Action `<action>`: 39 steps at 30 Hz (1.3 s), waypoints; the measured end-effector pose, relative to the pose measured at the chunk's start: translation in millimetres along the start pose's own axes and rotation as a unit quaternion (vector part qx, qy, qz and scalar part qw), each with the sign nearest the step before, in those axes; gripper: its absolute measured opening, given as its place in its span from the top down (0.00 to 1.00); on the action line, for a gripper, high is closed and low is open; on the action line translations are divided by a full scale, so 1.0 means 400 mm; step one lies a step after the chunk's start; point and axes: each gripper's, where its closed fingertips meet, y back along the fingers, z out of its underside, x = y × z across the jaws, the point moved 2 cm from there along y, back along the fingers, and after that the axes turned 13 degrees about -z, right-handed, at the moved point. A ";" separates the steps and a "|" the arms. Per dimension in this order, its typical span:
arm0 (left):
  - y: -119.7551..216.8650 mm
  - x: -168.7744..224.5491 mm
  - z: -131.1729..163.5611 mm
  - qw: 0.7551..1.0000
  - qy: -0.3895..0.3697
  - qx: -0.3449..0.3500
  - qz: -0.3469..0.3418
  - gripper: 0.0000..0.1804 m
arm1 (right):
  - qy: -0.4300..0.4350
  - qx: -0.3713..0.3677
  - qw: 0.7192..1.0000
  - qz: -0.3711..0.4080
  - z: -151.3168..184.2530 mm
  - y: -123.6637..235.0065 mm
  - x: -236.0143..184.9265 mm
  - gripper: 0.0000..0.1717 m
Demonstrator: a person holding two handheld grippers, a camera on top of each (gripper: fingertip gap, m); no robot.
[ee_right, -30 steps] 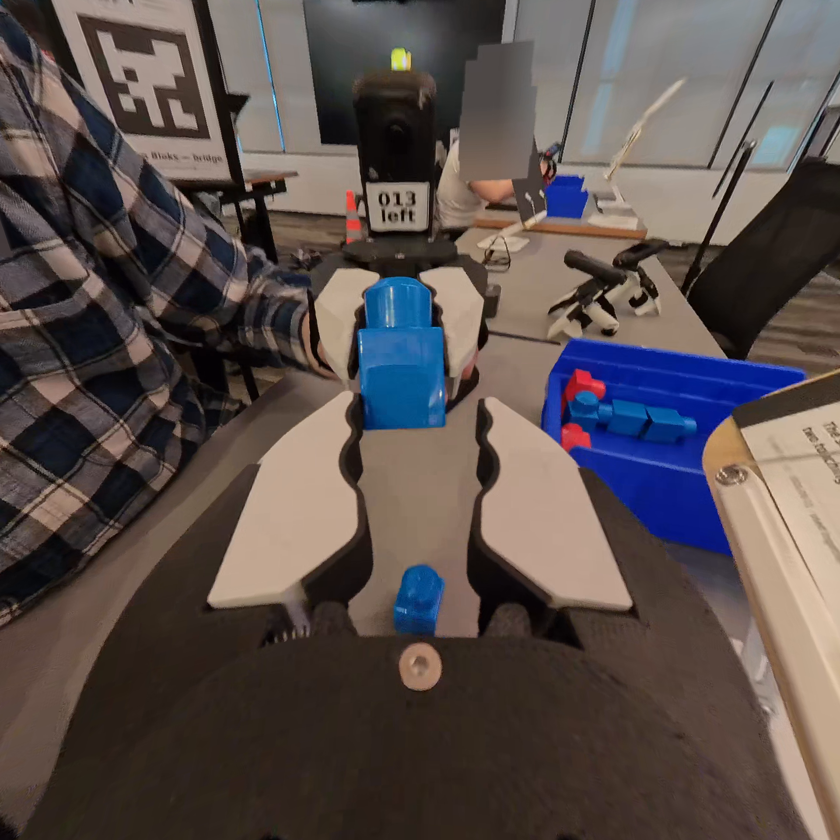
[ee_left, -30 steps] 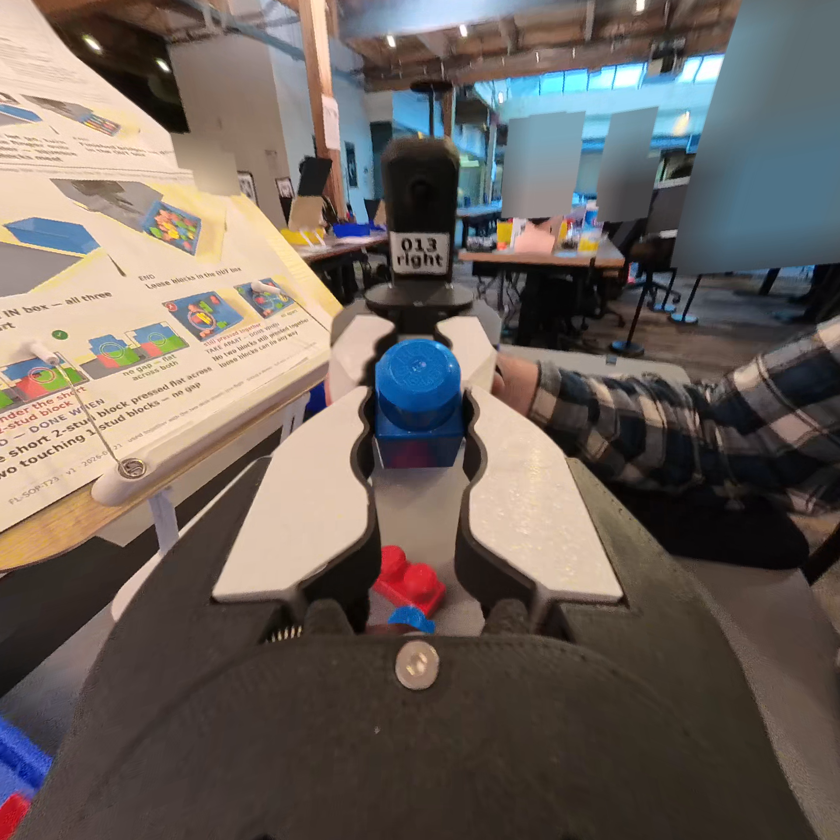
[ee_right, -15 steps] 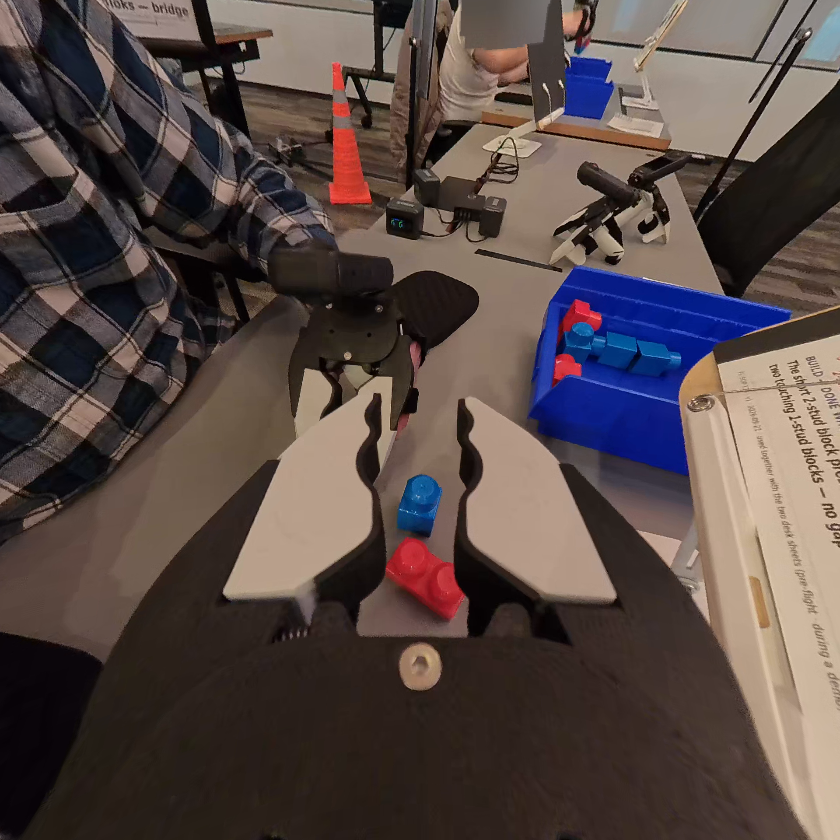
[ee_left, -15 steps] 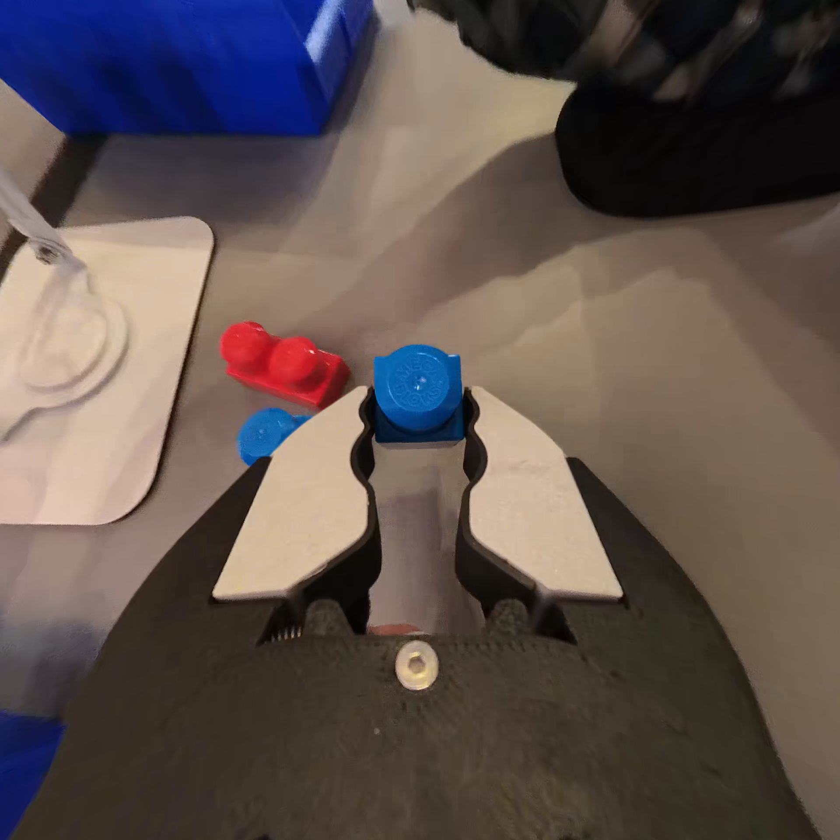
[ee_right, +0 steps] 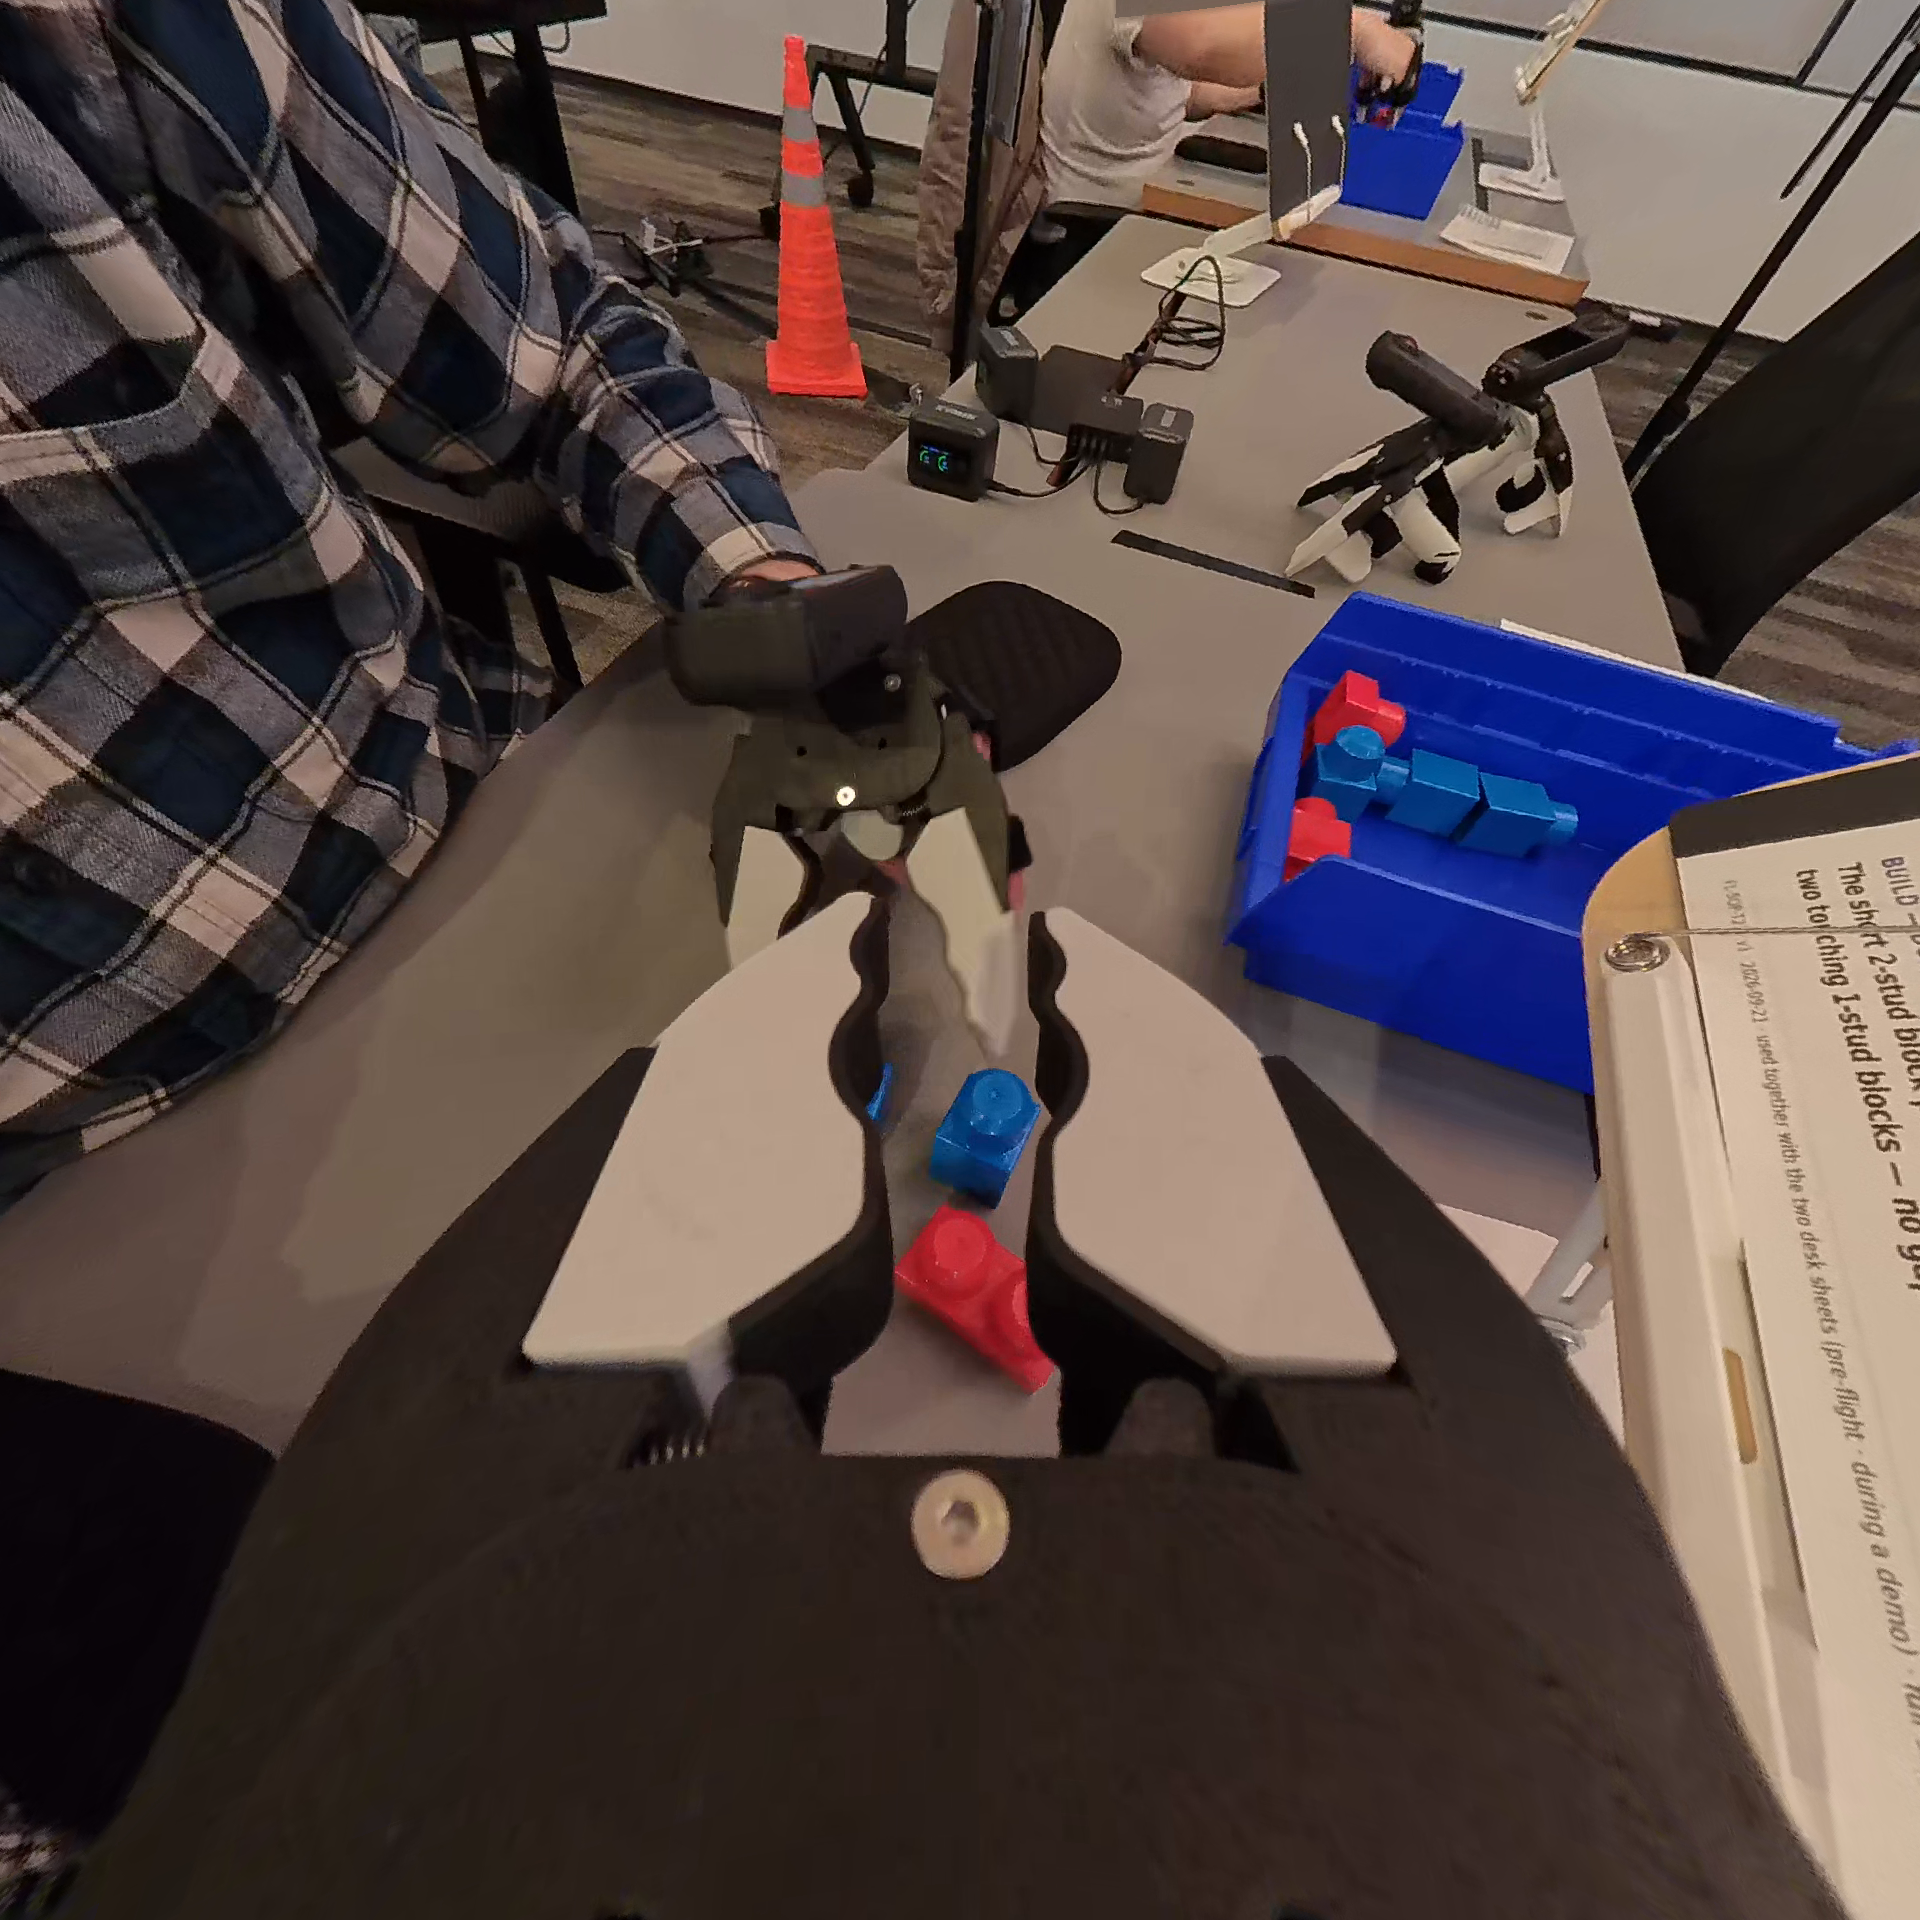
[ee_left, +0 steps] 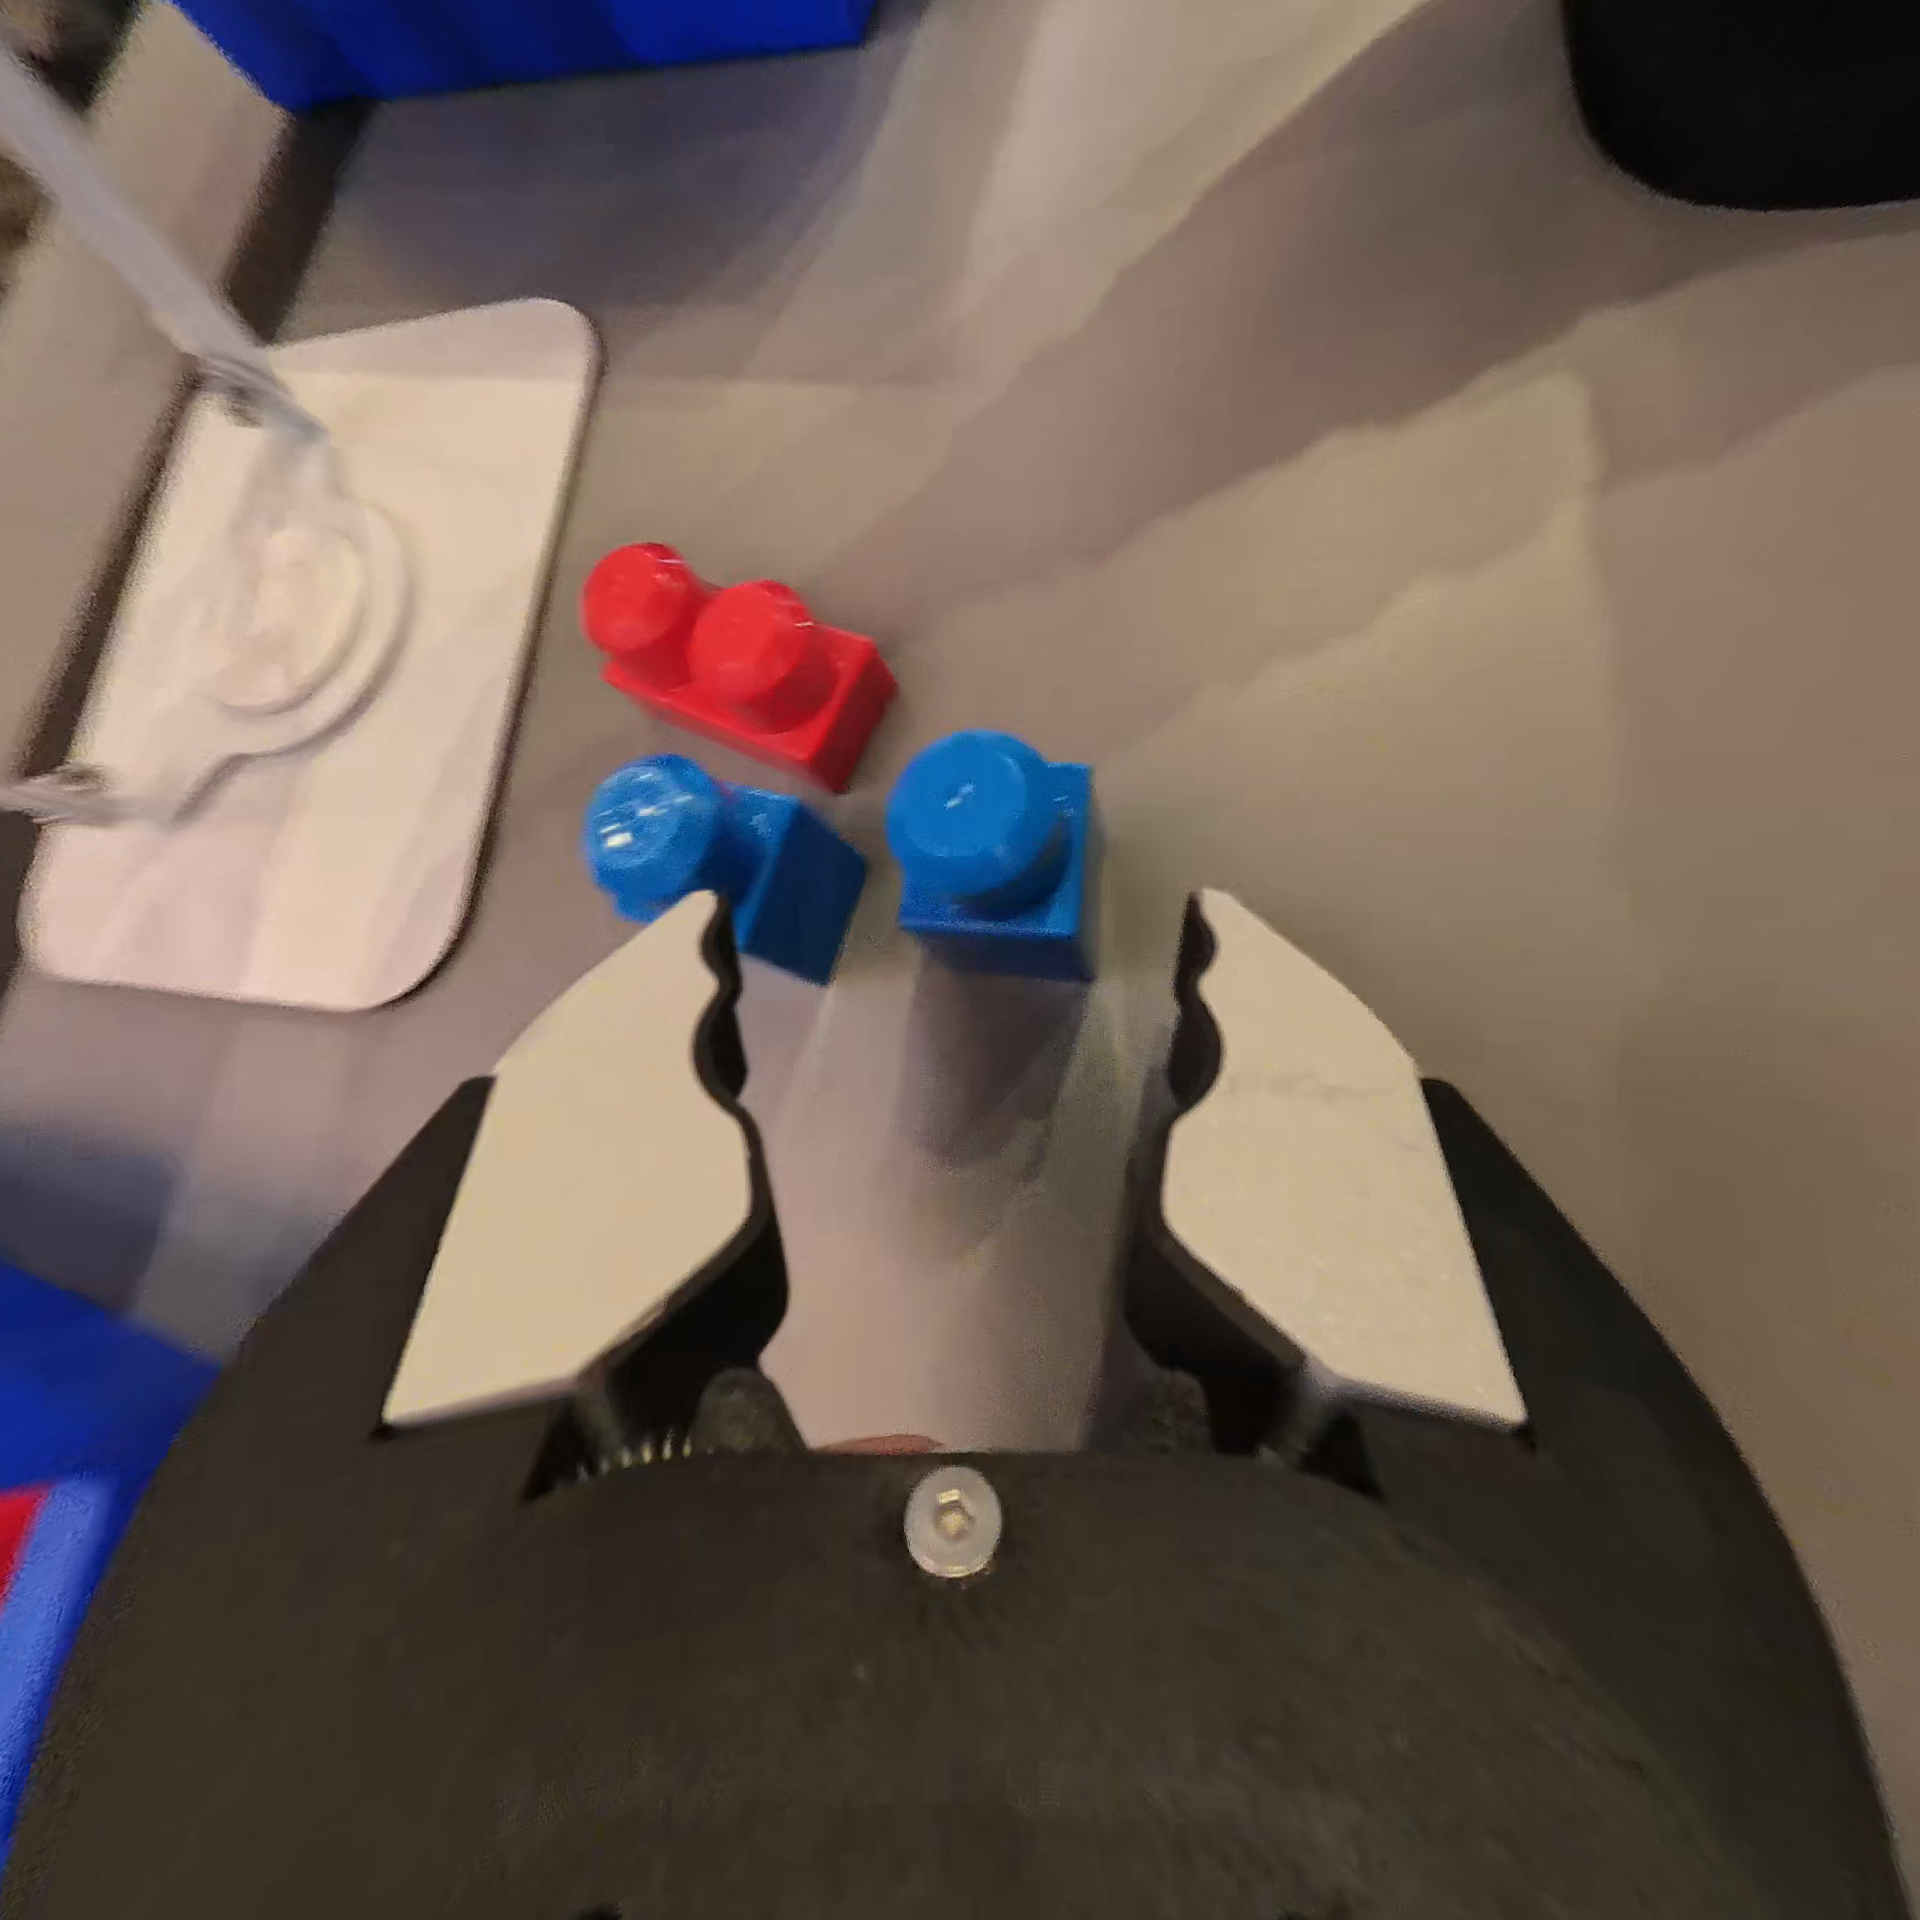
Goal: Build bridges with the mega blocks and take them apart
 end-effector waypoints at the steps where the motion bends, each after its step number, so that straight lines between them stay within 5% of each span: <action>1: 0.008 -0.020 0.002 1.000 0.001 0.007 -0.029 0.50 | 0.001 0.002 1.000 -0.001 -0.002 0.002 -0.002 0.85; 7: -0.034 -0.061 0.031 0.997 0.070 -0.014 0.001 0.25 | 0.003 0.000 1.000 -0.007 -0.006 -0.006 -0.007 0.86; 11: -0.086 -0.048 0.038 0.995 0.069 -0.044 0.057 0.26 | 0.004 -0.007 1.000 -0.011 -0.003 -0.013 -0.010 0.86; 17: -0.098 -0.019 0.007 0.992 0.049 -0.022 0.110 0.59 | 0.003 -0.004 1.000 -0.009 -0.001 -0.003 -0.007 0.87; 18: -0.094 -0.019 0.003 0.992 0.051 -0.013 0.115 0.70 | 0.001 -0.005 1.000 -0.007 0.000 0.000 -0.006 0.87; 19: -0.085 -0.020 -0.008 0.990 0.059 0.010 0.127 1.00 | 0.001 -0.006 1.000 -0.005 0.001 0.002 -0.006 0.87; 21: -0.076 -0.044 -0.022 0.987 0.100 0.038 0.121 0.95 | -0.008 -0.013 1.000 -0.003 0.008 0.006 -0.005 0.87; 27: -0.062 -0.037 -0.015 0.994 0.058 0.013 0.094 0.84 | -0.042 -0.019 0.999 0.005 0.029 0.041 -0.003 0.85; 34: -0.050 -0.016 -0.118 0.989 0.079 0.081 0.091 0.74 | -0.026 0.048 0.998 0.015 -0.005 0.126 -0.022 0.86; 36: -0.072 -0.015 -0.129 0.991 0.075 0.070 0.090 0.63 | -0.014 0.051 0.998 0.045 -0.024 0.158 -0.029 0.86; 39: -0.090 -0.024 -0.138 0.994 0.049 0.070 0.073 0.64 | -0.024 0.023 0.993 0.109 -0.052 0.206 -0.039 0.83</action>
